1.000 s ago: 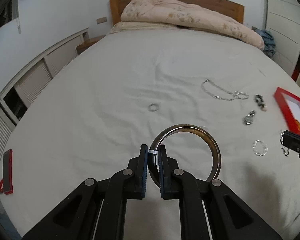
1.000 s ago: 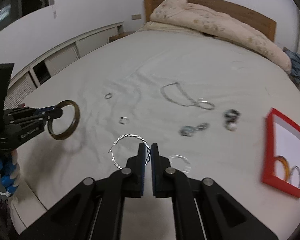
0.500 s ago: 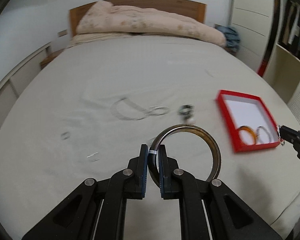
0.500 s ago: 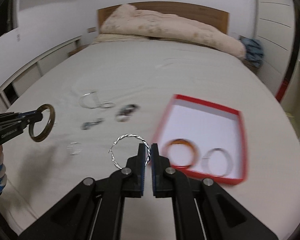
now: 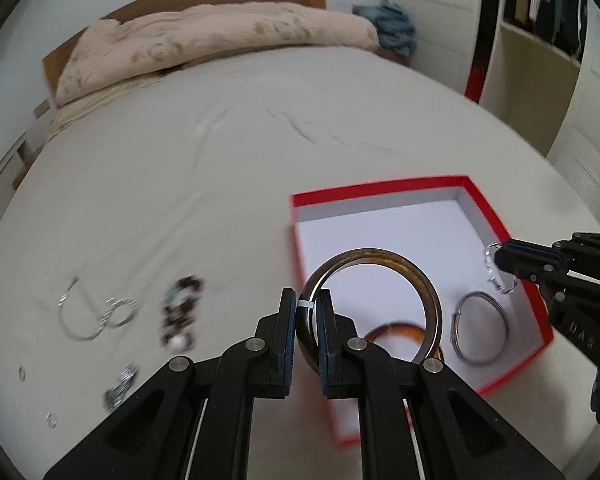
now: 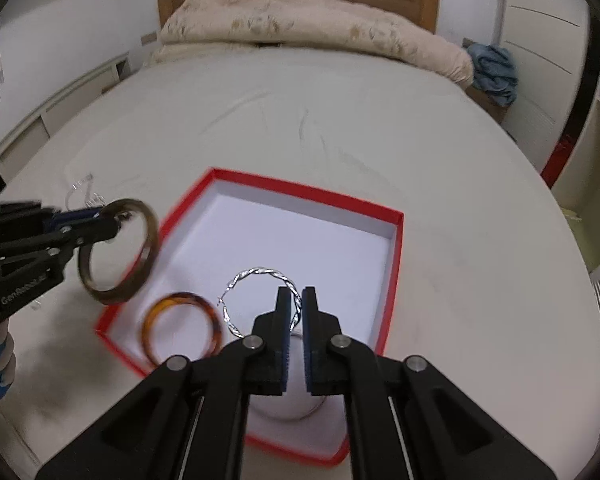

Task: Organize jewelry
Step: 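Carry both pieces into the red box and open both tools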

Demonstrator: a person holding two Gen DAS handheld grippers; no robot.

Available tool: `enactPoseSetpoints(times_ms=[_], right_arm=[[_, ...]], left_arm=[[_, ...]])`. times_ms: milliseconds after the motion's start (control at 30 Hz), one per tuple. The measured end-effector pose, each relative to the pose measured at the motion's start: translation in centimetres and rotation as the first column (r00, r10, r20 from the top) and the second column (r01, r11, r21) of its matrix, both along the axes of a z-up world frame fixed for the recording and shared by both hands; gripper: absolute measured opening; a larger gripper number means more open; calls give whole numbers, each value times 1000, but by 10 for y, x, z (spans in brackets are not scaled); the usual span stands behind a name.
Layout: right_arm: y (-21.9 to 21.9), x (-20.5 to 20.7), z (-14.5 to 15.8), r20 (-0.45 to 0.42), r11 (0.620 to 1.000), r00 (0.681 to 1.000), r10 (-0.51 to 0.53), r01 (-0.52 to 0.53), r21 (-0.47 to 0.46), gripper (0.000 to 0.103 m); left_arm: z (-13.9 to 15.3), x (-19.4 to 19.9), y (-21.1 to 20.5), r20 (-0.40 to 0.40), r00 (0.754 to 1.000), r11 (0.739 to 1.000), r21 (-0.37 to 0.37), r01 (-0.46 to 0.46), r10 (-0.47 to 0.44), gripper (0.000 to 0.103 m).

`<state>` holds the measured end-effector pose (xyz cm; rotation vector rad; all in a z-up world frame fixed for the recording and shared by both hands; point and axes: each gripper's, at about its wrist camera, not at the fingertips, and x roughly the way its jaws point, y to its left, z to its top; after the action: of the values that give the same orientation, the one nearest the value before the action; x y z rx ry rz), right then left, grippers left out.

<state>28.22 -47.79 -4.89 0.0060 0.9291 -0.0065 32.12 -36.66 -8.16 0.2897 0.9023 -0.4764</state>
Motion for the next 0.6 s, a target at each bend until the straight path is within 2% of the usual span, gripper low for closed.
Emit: enactPoseSetpoints(times_ms=[233,333,433,600], right_arm=[[-13,31,-33,-72,997,996,50,-54,-54,5],[-14,42,-44,-113,993,991,74,-84,-85,5],[-12,47,-53,-143,988,985,95,-111,-111,5],[-7,43,-52,-142,981,983,113,-134,-143,6]], left_arm=[[-40,31,-40,-32,999,994,109,2,2,10],[-47,36,-49,-30,999,990,141,15,-11,10],[-55,42,-55,-49,999,988,156,10,-3,10],[-63,45,-58,-49,999,987,159,8,0,11]])
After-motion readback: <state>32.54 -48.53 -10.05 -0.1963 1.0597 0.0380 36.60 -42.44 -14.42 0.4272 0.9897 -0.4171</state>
